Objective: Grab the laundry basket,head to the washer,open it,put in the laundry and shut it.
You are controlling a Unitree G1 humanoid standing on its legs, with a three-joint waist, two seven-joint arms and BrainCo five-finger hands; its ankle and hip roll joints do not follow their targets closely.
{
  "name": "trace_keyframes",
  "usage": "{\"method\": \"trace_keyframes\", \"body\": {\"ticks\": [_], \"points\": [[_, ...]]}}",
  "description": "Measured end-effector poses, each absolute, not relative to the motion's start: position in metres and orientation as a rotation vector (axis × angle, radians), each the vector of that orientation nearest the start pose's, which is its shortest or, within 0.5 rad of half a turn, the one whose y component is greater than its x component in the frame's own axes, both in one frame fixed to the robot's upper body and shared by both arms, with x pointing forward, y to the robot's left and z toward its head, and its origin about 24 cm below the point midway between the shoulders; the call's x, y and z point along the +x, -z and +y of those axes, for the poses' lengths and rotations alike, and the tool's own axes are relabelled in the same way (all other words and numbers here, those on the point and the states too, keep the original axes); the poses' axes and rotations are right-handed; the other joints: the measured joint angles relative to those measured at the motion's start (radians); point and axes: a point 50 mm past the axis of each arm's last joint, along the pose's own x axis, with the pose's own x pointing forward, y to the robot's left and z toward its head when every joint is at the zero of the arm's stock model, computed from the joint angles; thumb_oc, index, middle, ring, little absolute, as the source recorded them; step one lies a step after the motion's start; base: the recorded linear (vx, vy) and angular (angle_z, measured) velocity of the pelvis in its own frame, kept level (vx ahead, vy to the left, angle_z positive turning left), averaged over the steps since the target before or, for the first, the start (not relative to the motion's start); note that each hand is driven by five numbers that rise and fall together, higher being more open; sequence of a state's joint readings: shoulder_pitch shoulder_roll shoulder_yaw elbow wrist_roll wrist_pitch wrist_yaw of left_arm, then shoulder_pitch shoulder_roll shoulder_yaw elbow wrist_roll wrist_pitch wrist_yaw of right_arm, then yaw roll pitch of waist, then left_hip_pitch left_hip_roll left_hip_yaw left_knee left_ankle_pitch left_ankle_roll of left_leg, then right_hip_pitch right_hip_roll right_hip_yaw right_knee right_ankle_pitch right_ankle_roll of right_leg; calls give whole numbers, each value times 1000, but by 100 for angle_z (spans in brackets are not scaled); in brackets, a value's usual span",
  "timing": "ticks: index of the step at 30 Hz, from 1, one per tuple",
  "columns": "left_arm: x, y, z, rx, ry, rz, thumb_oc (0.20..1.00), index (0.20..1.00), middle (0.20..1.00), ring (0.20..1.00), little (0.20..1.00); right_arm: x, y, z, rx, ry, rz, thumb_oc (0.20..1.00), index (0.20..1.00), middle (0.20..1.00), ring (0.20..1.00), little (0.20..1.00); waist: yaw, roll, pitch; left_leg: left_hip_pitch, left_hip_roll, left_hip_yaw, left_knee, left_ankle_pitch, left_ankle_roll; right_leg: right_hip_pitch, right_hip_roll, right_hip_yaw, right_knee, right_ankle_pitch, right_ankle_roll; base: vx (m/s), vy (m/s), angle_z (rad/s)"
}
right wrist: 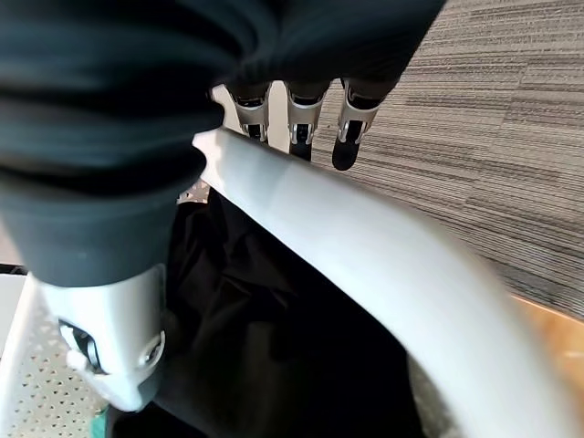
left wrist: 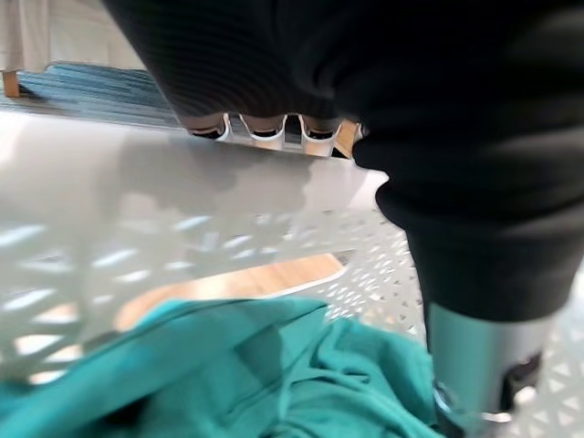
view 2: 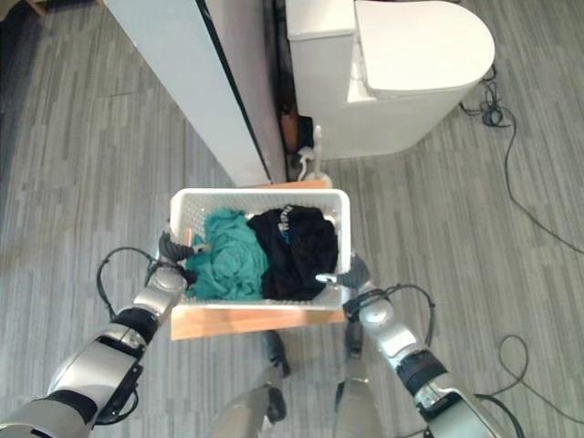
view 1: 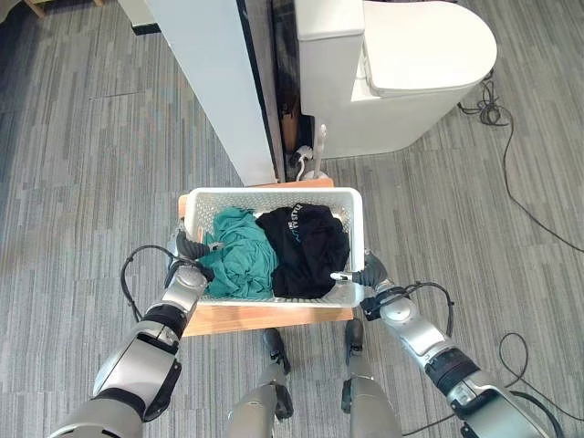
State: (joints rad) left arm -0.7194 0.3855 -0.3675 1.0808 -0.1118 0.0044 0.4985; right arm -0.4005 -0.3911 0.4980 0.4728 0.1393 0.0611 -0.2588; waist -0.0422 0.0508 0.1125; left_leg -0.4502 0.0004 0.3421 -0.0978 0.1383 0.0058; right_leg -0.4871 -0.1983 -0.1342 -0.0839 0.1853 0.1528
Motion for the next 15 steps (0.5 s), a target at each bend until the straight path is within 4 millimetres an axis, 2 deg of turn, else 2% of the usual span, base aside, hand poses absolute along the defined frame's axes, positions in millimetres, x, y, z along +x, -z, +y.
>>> {"method": "trace_keyframes", "body": {"ticks": [11,12,13,14,15], "points": [[356,-36,227,593,-409,268,1000,1000,1000,1000,1000,315,-24,-150,-490,-103,158,1000,1000,1000,1000,1000,0,14,8,-4,1,-1,0,0,0,-3,1,0,0,0,1,3,0,0],[355,-35,226,584,-411,276,523,523,523,523,523,315,-25,-150,-487,-103,157,1000,1000,1000,1000,1000,0,15,9,-4,1,-1,0,0,0,-3,1,-1,0,-1,1,0,0,0],[355,-32,225,551,-417,290,523,523,523,523,523,315,-25,-150,-484,-100,157,1000,1000,1000,1000,1000,1,16,9,-5,1,-1,0,0,-1,-3,1,-1,0,-1,1,0,0,0],[354,-30,225,513,-430,307,200,200,200,200,200,316,-25,-151,-482,-97,156,762,762,762,762,762,1,16,9,-6,1,-2,0,0,-1,-4,1,-2,0,-1,1,0,0,0],[352,-27,226,486,-440,322,200,200,200,200,200,316,-25,-150,-477,-97,156,564,564,564,564,564,1,16,9,-6,1,-3,0,0,-1,-4,1,-3,0,-1,1,32,-1,1]]}}
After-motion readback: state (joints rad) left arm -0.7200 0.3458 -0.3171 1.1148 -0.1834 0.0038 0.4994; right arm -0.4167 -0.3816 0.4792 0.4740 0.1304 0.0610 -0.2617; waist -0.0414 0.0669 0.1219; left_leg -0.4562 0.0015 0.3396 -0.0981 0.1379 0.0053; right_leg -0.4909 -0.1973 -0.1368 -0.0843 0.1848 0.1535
